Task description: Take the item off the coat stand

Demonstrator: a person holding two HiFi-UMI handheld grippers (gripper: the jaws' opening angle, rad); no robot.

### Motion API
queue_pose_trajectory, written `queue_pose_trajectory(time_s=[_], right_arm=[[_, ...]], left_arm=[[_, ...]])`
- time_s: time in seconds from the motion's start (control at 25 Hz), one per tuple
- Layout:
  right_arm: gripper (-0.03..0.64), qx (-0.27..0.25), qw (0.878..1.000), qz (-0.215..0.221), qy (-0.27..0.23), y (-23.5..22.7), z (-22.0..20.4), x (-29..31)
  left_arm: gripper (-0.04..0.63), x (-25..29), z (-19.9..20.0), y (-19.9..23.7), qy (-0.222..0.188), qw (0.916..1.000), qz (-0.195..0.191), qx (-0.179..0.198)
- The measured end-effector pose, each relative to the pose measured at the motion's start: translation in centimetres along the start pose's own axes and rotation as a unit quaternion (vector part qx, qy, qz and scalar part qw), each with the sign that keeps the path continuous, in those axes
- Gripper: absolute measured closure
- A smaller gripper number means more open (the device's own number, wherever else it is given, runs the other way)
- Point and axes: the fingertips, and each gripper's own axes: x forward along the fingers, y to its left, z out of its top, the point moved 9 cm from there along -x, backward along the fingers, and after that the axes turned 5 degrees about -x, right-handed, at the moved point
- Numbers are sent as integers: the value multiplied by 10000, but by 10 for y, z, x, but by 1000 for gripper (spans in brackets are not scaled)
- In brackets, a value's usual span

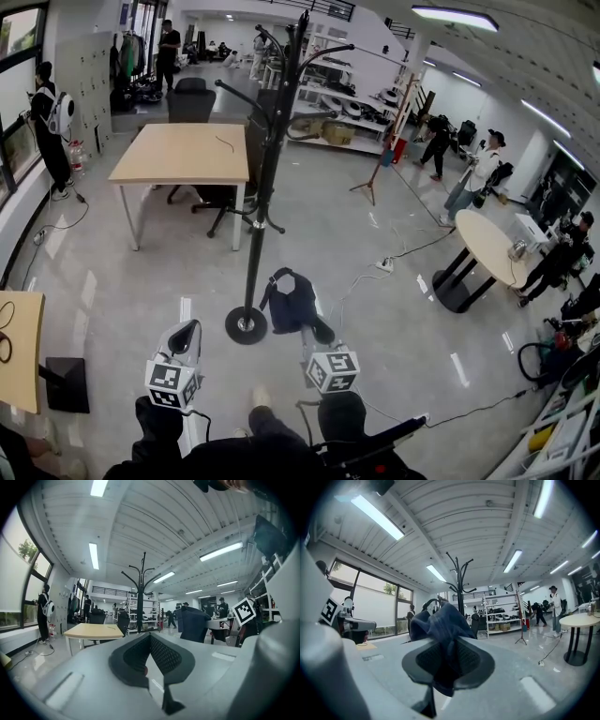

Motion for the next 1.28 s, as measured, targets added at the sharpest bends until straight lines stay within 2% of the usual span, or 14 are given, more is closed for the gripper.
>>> queue_pose_trajectory(time_s=[0.52,1.28], right_arm=[[568,-194,9994,-46,-269,22,13,-29],[569,-81,9991,-77,-416,24,14,-60]], left_arm=[[594,-9,-2,4,23,10000,34,3],[594,-16,2,-8,-25,10000,13,75]])
